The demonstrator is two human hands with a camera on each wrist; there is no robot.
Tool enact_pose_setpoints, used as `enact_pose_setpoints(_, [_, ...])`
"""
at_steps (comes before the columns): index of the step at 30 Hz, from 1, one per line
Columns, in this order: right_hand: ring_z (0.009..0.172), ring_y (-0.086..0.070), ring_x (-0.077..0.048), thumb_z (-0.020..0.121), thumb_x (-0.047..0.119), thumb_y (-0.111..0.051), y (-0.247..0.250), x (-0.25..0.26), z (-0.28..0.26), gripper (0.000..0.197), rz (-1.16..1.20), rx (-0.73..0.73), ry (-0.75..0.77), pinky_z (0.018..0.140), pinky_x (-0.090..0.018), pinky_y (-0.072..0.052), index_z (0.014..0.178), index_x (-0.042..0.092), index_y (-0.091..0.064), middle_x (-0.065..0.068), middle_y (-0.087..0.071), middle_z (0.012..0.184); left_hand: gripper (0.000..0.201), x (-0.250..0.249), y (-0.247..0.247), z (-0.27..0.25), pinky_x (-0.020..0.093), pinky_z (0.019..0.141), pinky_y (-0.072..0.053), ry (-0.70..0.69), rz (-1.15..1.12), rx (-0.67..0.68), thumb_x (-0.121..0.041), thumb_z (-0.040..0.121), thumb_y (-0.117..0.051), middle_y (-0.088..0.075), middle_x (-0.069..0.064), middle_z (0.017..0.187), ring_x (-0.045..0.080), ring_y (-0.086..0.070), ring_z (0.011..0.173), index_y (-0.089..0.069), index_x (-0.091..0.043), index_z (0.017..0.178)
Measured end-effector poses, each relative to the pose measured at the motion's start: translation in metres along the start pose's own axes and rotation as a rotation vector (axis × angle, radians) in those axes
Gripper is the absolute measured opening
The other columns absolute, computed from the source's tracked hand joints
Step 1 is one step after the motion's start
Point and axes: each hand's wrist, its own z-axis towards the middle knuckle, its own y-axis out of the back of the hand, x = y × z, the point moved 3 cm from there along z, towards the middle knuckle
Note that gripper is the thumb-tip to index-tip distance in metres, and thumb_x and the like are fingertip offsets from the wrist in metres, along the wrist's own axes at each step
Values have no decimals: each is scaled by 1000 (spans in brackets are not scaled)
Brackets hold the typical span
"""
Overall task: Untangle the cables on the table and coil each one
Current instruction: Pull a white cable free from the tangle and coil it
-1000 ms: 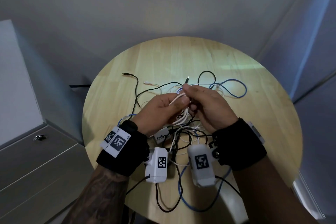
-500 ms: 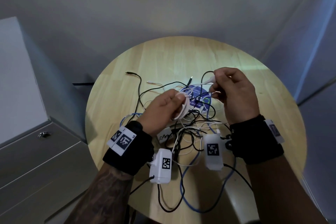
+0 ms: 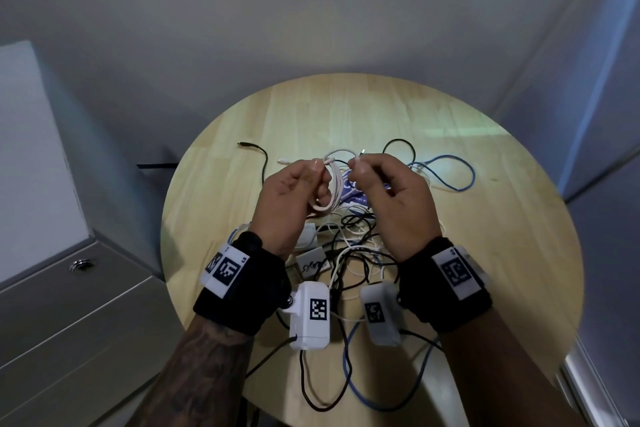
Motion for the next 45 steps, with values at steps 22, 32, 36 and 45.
enact_pose_setpoints(22, [78, -70, -21, 85, 1, -71, 2, -5, 2, 26, 243, 131, -230, 72, -34, -54, 106, 14, -62, -11, -74, 94, 16, -5, -3, -5, 52, 73, -55, -2, 112, -84, -21, 91, -68, -72, 13, 83, 21, -60, 75, -78, -10, 96])
enact_pose_setpoints(32, [83, -69, -29, 86, -2, -68, 0, -2, 2, 25, 405, 90, -262, 80, -43, -54, 110, 5, -62, -16, -75, 93, 15, -7, -1, -2, 23, 55, -48, -165, 361, -43, -27, 91, -67, -64, -11, 64, 7, -57, 61, -67, -19, 78])
enact_pose_setpoints(36, [87, -65, -31, 81, -1, -68, -1, -2, 3, 30, 589, 133, -333, 88, -46, -52, 110, 4, -63, -17, -73, 97, 26, -8, -2, -1, 30, 51, -51, -62, 181, -20, -28, 93, -63, -63, 5, 69, 19, -59, 62, -62, -7, 77])
enact_pose_setpoints(45, [84, -62, -28, 90, -7, -57, -3, -1, 5, 25, 425, 208, -333, 83, -36, -51, 101, 14, -62, -12, -72, 88, 17, -8, -2, -6, 39, 55, -49, -100, 150, 6, -31, 85, -68, -66, 5, 69, 23, -56, 63, -67, -15, 81])
